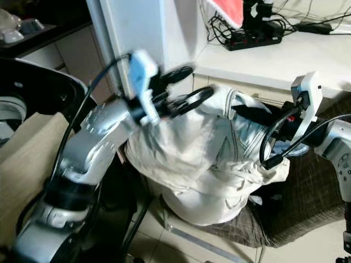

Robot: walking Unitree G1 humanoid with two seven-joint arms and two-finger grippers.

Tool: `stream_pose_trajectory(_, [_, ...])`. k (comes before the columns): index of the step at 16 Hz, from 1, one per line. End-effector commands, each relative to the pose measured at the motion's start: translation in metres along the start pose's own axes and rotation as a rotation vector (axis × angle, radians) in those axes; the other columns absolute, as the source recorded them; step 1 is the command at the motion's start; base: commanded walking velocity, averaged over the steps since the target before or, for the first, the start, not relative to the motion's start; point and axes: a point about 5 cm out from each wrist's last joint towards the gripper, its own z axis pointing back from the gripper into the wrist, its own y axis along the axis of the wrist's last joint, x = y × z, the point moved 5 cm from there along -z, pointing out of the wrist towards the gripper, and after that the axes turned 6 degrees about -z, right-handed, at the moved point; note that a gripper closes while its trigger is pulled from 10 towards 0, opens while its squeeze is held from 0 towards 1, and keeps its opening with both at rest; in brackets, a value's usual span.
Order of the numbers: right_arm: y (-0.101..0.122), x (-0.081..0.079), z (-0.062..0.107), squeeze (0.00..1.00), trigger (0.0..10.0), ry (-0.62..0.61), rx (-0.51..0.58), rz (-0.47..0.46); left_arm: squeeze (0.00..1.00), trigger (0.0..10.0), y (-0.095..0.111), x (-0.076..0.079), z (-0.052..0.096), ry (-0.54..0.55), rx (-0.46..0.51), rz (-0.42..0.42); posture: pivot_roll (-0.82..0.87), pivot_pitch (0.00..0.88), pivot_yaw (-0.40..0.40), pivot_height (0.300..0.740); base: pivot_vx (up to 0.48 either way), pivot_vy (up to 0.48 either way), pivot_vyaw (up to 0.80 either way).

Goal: Clothes washing

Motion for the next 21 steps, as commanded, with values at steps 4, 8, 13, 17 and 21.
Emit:
stream_pose_trajectory(4, [0.017,-0.009,0.003,0.00,0.0,0.022,0.021,0.043,0.24,10.0,-0.017,0.018,0.004,-0.185,-0.114,-0.121,-0.14,0.000,0.073,0.740,0.000,0.000,0.00])
stream_pose_trajectory(8, [0.015,-0.013,0.003,0.00,0.0,0.045,0.002,0.051,0.00,10.0,-0.035,0.014,0.010,-0.198,-0.212,-0.142,-0.14,0.000,0.076,0.740,0.000,0.000,0.00])
stream_pose_trajectory(13, [0.012,-0.022,0.000,0.00,0.0,0.082,-0.017,0.064,0.00,10.0,-0.047,-0.005,0.012,-0.120,-0.298,-0.153,-0.14,0.000,0.083,0.740,0.000,0.000,0.00])
stream_pose_trajectory(17, [0.013,-0.022,-0.001,0.00,0.0,0.075,-0.018,0.070,0.00,0.0,-0.047,-0.010,0.014,-0.092,-0.302,-0.092,-0.13,0.000,0.084,0.740,0.000,0.000,0.00])
stream_pose_trajectory(21, [0.014,-0.021,-0.002,0.00,0.0,0.073,-0.016,0.070,0.00,0.0,-0.049,-0.007,0.015,-0.108,-0.308,-0.073,-0.13,0.000,0.083,0.740,0.000,0.000,0.00])
